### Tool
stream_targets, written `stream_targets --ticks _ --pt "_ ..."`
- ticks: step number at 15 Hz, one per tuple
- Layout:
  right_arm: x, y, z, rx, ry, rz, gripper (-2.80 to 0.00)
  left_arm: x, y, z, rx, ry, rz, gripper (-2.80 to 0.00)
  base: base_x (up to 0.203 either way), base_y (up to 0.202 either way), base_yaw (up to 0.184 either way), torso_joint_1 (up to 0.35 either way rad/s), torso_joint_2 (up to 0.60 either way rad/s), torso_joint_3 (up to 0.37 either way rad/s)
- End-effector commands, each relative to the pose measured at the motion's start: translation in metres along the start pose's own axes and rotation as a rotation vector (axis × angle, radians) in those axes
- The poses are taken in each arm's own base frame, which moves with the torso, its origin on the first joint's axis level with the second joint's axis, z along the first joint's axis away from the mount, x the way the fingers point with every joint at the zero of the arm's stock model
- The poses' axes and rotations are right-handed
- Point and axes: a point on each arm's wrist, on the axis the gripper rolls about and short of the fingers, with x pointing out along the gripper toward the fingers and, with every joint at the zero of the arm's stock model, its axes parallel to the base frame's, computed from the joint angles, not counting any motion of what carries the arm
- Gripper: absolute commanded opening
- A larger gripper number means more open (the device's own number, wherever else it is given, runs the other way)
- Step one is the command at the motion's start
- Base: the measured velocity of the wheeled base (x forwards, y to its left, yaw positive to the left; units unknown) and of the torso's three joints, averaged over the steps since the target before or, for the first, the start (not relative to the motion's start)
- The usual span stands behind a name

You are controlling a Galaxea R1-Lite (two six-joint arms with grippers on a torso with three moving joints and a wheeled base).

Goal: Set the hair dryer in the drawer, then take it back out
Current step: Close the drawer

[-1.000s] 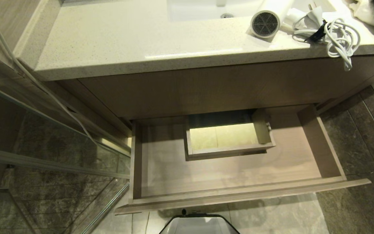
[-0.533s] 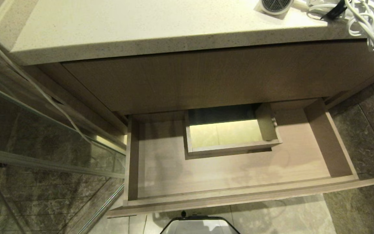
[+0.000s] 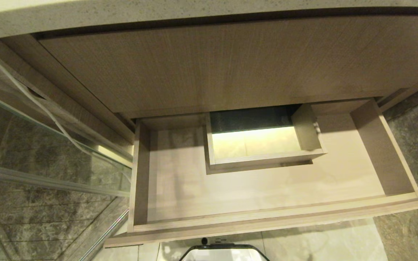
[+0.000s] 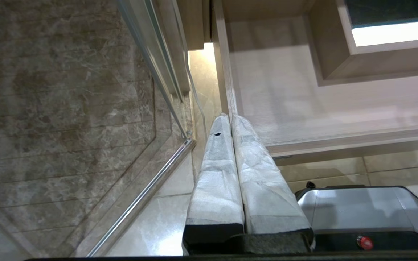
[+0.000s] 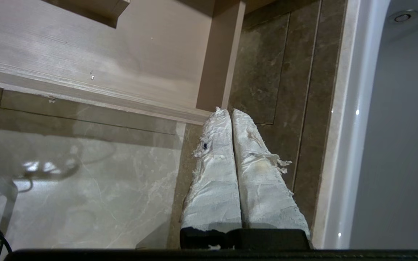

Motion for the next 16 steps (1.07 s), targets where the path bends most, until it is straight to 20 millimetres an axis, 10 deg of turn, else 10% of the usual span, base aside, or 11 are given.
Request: stream_targets --ticks 1,16 --pt "0.001 0.001 -0.002 -0.005 0.006 0.009 -2.8 0.0 0.0 0.0 0.0 -0.002 -0.001 -2.8 0.0 0.0 0.0 -0.247 0.5 0.239" --pt "0.046 0.016 -0.018 -0.015 0.402 0.294 -2.8 0.0 0.0 0.0 0.0 -0.002 -0.001 -2.8 0.0 0.0 0.0 -0.032 0.07 0.031"
